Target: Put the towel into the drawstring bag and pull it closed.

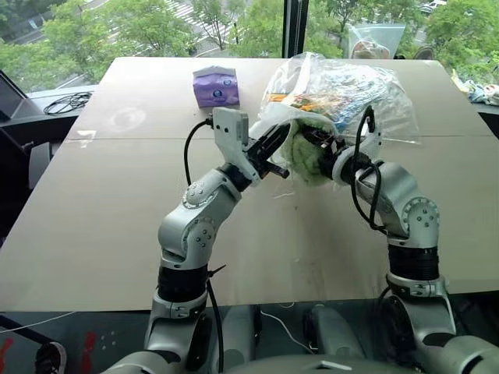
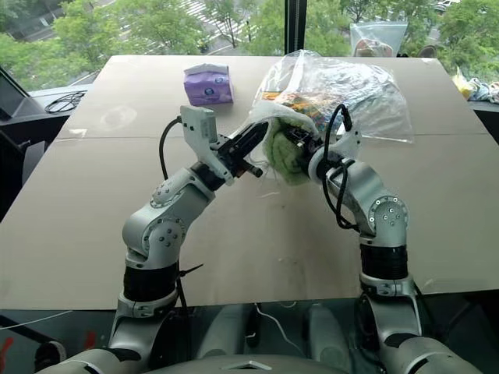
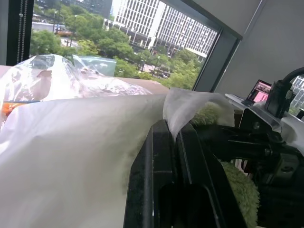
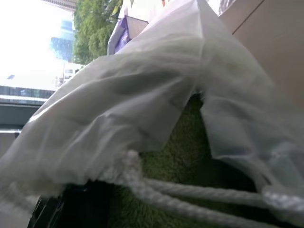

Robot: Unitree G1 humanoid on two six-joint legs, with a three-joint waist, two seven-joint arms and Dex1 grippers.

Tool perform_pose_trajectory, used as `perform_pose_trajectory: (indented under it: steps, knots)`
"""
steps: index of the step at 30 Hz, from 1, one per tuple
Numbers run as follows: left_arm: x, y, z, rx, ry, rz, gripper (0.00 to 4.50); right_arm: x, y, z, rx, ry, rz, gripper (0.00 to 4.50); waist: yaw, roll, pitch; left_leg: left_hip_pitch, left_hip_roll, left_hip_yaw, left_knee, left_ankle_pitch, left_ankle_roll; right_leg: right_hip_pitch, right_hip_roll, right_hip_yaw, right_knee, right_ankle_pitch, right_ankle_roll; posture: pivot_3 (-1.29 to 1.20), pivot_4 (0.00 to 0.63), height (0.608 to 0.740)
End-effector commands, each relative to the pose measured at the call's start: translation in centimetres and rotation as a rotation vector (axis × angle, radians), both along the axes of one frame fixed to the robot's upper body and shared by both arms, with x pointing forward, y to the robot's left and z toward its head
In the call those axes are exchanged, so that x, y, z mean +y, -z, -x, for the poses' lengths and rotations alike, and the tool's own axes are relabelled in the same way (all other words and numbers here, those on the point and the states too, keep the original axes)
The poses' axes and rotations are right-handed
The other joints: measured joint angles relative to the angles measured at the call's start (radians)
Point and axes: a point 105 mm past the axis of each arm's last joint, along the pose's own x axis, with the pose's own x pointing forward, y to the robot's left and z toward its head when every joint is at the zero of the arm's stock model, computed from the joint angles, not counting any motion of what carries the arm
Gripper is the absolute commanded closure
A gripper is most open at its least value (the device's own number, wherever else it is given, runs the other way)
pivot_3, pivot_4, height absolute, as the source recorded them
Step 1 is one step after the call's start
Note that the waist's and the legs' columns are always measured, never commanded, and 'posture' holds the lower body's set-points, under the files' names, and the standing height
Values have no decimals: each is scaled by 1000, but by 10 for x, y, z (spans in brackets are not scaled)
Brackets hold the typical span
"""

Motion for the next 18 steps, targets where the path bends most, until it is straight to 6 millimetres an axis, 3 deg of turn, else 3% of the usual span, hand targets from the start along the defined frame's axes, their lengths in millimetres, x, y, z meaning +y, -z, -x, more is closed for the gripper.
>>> perform_pose_trajectory:
  steps: [1,5,7,15,18]
  knots:
    - [-4,-13,11,-54,39,6,4500,5,-13,14,-181,-155,138,1203,0,0,0,0,0,0,0,0,0,0,0,0,0,0,0,0,150,740]
    - [-6,-13,13,-50,53,4,4500,7,-5,24,-262,-253,264,1203,-1,0,0,0,0,0,0,0,0,0,1,0,0,0,0,0,150,740]
    - [-6,-12,13,-47,58,-1,4500,9,0,29,-289,-296,310,1575,0,0,0,0,0,0,0,0,0,0,1,0,0,0,0,0,150,740]
    - [-13,-6,19,-38,107,-32,4500,15,9,34,-298,-335,319,4469,1,0,0,0,0,0,1,0,0,0,1,1,0,0,0,0,150,740]
    - [-18,-3,25,-33,147,-45,4500,22,-1,30,-283,-297,205,4469,-1,0,0,0,0,0,2,0,0,0,2,1,0,0,0,0,150,740]
